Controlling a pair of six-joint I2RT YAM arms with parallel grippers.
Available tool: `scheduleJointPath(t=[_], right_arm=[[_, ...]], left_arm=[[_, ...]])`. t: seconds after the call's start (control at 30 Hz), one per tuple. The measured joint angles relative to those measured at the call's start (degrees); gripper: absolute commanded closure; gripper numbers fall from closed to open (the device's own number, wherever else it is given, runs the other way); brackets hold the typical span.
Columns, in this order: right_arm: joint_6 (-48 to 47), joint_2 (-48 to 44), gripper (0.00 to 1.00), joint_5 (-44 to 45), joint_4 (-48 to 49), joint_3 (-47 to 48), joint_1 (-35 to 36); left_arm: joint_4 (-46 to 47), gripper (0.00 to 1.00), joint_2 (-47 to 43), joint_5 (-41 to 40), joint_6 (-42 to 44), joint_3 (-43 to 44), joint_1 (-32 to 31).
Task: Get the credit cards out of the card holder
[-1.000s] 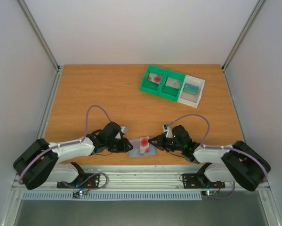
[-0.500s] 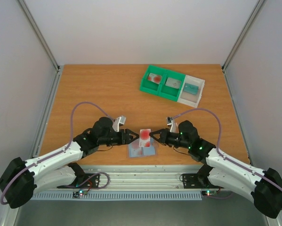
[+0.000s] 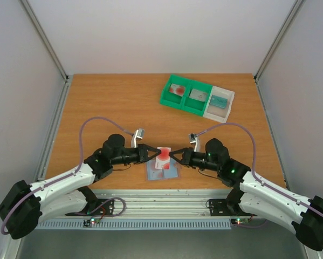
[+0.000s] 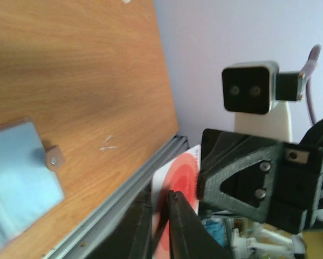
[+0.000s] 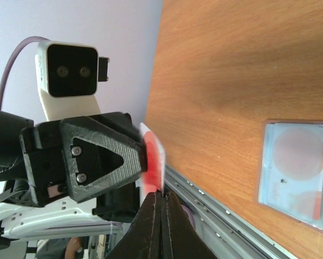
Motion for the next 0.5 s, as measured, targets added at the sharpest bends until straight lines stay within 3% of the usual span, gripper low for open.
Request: scheduleJointPath(t=[0.1,0.3,0.5], right_arm=[[-0.26,-0.07,0.98,0.55,-1.31,0.02,0.22],[-4.63,-1.14,0.78,0.57,-8.39,4.24,0.52],[-14.86,-1.77,0.75,0.5,-21.97,15.1,0.52]], left_arm=[[2.51,1.0,-0.15,0.68,-0.94,-0.81,0.07],[5.2,1.0,-1.99,2.47,-0.83,-1.6,-0.02],[2.4,1.0,-3.91,6.73,4.11,-0.28,-0.07]])
